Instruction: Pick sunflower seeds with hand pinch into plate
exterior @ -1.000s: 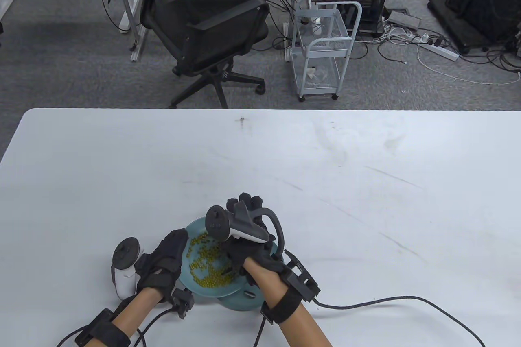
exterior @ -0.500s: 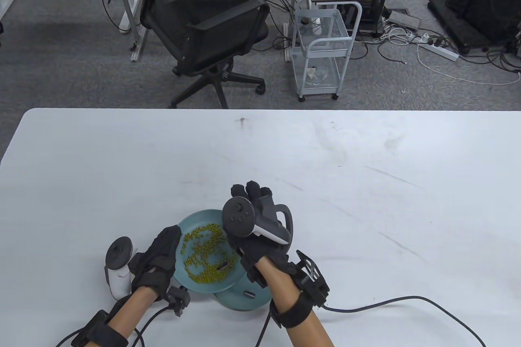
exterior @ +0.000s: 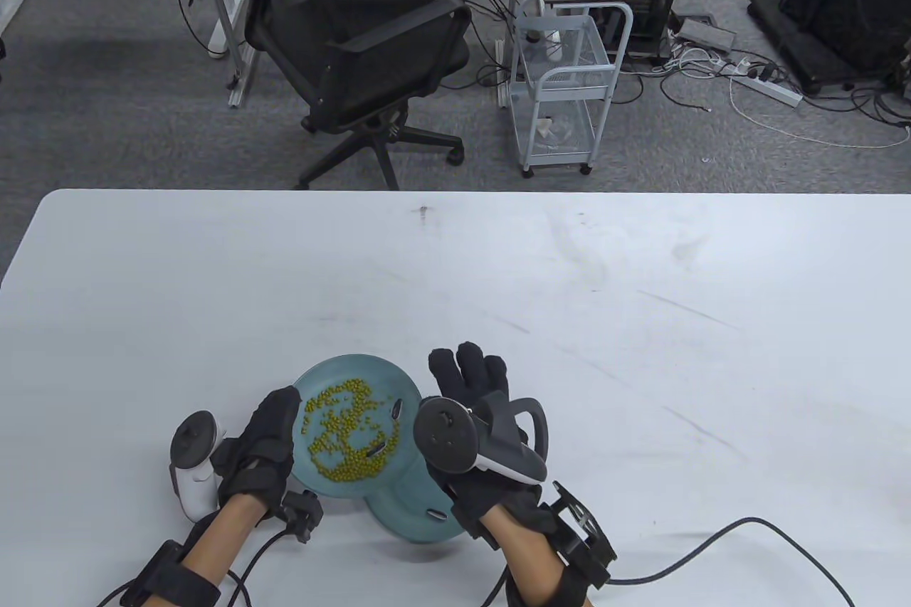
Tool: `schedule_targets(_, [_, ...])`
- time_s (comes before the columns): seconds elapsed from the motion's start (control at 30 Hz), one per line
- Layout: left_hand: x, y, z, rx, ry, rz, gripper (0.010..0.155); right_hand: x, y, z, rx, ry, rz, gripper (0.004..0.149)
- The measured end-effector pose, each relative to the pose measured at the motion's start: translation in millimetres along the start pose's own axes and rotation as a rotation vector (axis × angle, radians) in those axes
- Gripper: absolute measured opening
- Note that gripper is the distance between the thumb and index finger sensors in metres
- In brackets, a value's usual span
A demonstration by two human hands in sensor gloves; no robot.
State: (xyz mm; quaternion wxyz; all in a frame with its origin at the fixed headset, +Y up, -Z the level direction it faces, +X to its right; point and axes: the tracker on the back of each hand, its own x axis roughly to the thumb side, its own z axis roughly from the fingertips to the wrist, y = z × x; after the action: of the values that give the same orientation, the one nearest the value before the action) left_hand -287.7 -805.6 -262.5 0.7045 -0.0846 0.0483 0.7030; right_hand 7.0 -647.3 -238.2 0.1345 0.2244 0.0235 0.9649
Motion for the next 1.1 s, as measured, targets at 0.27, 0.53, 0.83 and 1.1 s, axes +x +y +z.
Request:
schedule_targets(0.27, [1, 1, 0, 0.011, 0.007, 0.001, 0.048, -30, 51, 5, 0.129, 0.048, -0.067, 0.035])
schedule_targets(0.53, [0, 2, -1, 0.012, 0.012, 0.003, 0.048, -38, 91, -5, 0.195, 0.055, -0.077, 0.035])
schedule_targets(0.83, [0, 2, -1, 0.012, 0.008, -0.003, 0.048, -39, 113, -13, 0.274, 0.056, -0.087, 0.035])
schedule_targets(1.1, [-1, 2, -2, 0.011, 0.008, -0.004, 0.048, -37, 114, -13, 0.281, 0.052, -0.080, 0.036])
